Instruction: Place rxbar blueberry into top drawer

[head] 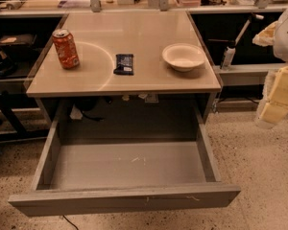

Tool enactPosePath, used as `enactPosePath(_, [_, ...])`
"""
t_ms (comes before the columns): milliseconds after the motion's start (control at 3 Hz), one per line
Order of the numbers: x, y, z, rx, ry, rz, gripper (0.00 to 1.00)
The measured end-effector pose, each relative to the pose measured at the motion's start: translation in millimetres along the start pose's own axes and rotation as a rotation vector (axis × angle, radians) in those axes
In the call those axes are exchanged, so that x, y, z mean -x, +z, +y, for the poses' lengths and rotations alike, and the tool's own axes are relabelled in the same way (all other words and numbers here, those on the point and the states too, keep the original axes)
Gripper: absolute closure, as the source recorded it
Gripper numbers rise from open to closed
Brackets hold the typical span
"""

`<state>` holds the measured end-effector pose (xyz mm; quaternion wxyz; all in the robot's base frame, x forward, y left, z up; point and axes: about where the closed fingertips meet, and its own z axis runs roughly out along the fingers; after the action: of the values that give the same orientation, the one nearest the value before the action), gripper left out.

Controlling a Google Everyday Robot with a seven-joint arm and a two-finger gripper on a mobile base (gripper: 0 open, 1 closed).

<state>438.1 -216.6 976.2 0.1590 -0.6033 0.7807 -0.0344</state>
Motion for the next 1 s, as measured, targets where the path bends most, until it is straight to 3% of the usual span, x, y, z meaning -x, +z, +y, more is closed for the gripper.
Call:
enactPosePath(333, [0,0,0,0.000,0.000,0.000,0.00])
enactPosePath(667, [22,3,-10,-0.014,-0.063,0.025,0.00])
enactPosePath(1000, [75,19,-24,0.008,-0.165,0.051,0.00])
